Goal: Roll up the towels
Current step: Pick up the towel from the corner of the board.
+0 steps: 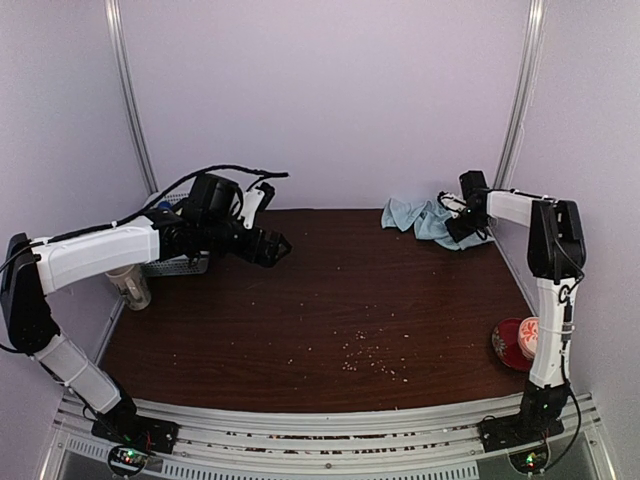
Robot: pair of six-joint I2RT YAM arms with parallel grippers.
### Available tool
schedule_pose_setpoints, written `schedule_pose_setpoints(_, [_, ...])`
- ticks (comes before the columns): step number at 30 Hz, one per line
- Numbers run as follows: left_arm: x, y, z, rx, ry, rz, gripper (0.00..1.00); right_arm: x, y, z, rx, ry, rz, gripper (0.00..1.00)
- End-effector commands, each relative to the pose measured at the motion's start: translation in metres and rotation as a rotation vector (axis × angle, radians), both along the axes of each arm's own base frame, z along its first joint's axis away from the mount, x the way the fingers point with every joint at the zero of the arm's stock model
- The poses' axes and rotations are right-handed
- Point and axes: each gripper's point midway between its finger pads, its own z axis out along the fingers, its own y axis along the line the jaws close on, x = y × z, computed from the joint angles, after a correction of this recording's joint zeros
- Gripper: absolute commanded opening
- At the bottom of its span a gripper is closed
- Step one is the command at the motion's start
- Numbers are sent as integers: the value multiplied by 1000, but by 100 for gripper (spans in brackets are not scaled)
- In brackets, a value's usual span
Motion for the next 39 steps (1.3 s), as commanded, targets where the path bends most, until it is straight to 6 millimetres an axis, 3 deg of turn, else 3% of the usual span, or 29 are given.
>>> schedule_pose_setpoints(1, [-8,-13,39,-113,-54,-55,98,-44,75,161,142,-216,273,0])
schedule_pose_setpoints(4, [-20,-18,53,-147,-107,-58,98,-97,120,212,208,-246,460,0])
schedule_pose_setpoints(7, [-30,-24,53,-187,-165,-72,98,-154,148,256,233,-308,629,0])
schedule_pose_setpoints(11, [-30,-29,37,-207,-178,-77,98,-222,150,308,246,-452,762,0])
schedule_pose_setpoints(14, [-30,-35,32,-224,-197,-99,98,-253,138,326,217,-551,757,0])
schedule_pose_setpoints(17, [-30,-46,29,-220,-201,-134,98,-255,125,321,211,-605,683,0])
schedule_pose_setpoints(20, [-33,-58,27,-210,-205,-174,98,-237,116,302,237,-571,586,0])
schedule_pose_setpoints(23, [-39,-68,27,-198,-237,-218,98,-221,122,280,266,-488,586,0])
schedule_pose_setpoints(26, [-38,-76,19,-175,-248,-236,98,-218,131,267,292,-437,635,0])
schedule_pose_setpoints(30, [-33,-87,8,-172,-253,-262,98,-242,148,265,314,-371,796,0])
schedule_pose_setpoints(35, [-39,-111,15,-213,-323,-403,98,-289,163,263,284,-340,1007,0])
schedule_pose_setpoints(39, [-40,-144,6,-212,-301,-453,98,-274,150,274,257,-450,858,0])
